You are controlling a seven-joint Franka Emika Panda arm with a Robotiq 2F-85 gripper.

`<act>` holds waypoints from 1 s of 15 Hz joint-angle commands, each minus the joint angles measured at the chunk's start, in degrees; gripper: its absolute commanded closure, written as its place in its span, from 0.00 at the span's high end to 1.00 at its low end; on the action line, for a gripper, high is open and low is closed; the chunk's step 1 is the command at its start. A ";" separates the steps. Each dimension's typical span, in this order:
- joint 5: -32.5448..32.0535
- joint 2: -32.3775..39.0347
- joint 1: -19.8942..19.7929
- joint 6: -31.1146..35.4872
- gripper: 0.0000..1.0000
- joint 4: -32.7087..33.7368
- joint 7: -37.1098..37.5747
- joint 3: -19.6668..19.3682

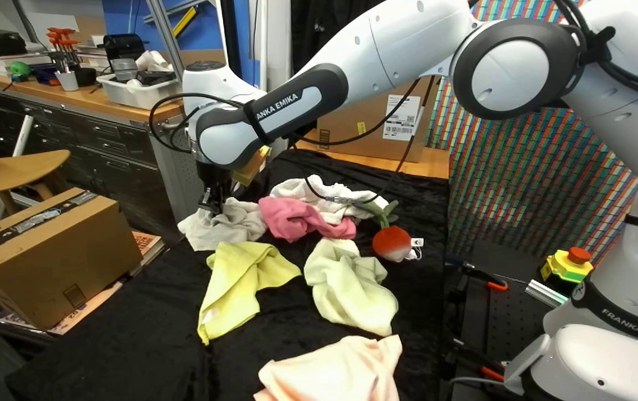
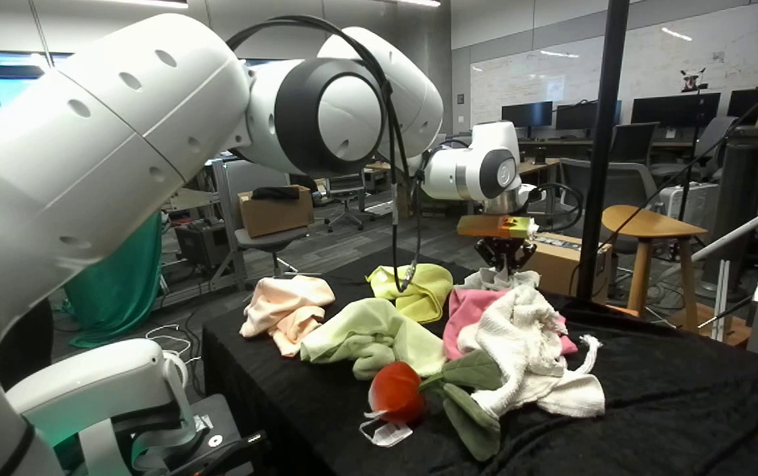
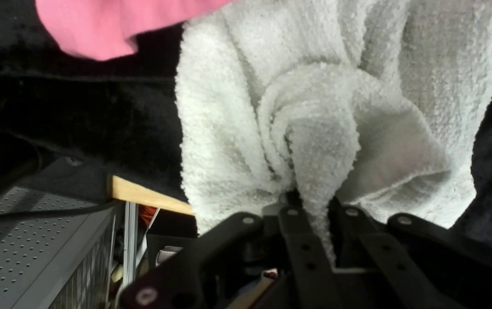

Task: Gather all the items on the table in one place

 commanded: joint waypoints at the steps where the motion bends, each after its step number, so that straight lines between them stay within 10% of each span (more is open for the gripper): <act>1: -0.16 -6.63 1.01 4.64 0.09 -7.86 2.50 -1.62; 15: -17.97 -39.81 12.08 21.06 0.08 -44.55 41.22 -16.11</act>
